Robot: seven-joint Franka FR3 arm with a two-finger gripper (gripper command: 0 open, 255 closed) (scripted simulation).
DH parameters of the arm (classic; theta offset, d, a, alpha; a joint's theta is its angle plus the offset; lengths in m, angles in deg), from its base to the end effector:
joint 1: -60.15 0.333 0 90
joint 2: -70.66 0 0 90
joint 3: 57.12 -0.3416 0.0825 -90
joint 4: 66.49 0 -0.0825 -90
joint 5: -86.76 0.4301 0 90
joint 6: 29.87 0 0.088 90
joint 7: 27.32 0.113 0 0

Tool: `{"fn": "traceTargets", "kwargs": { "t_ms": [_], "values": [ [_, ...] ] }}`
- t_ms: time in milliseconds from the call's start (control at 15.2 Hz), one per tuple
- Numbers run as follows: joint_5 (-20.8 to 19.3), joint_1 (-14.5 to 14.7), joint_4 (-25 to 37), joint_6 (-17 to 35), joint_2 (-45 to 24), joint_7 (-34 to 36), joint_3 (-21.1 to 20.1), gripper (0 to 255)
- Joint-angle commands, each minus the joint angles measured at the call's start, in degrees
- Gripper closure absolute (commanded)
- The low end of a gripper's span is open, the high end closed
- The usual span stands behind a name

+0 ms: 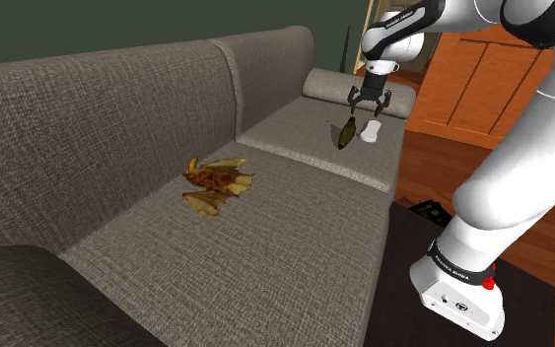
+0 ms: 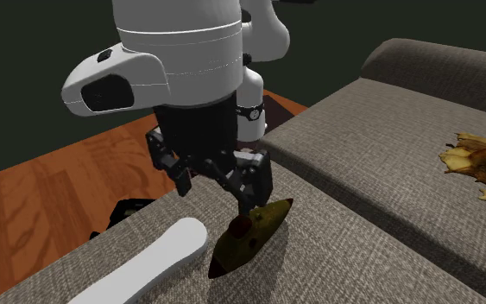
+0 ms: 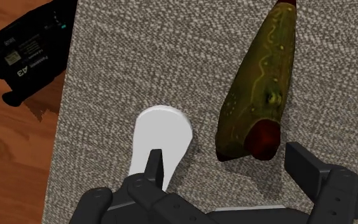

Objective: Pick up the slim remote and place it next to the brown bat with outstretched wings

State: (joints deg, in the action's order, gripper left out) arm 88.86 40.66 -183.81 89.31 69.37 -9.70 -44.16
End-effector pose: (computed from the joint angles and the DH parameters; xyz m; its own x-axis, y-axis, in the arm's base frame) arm 0.5046 -0.3178 0.4274 0.6282 -0.7780 0.0016 -0.7777 -0.6280 -0.0290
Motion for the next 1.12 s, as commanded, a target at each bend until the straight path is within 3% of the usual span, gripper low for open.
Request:
{"fn": "traceTargets", "kwargs": {
  "t_ms": [0, 528, 1056],
  "values": [
    [0.99, -1.07, 2.57, 0.77, -3.51, 0.76, 1.02, 0],
    [5.63, -6.21, 11.71, 2.56, -15.56, 3.01, 4.66, 0],
    [7.04, -6.66, 9.76, 7.47, -18.71, 2.27, 4.20, 0]
  ]
}}
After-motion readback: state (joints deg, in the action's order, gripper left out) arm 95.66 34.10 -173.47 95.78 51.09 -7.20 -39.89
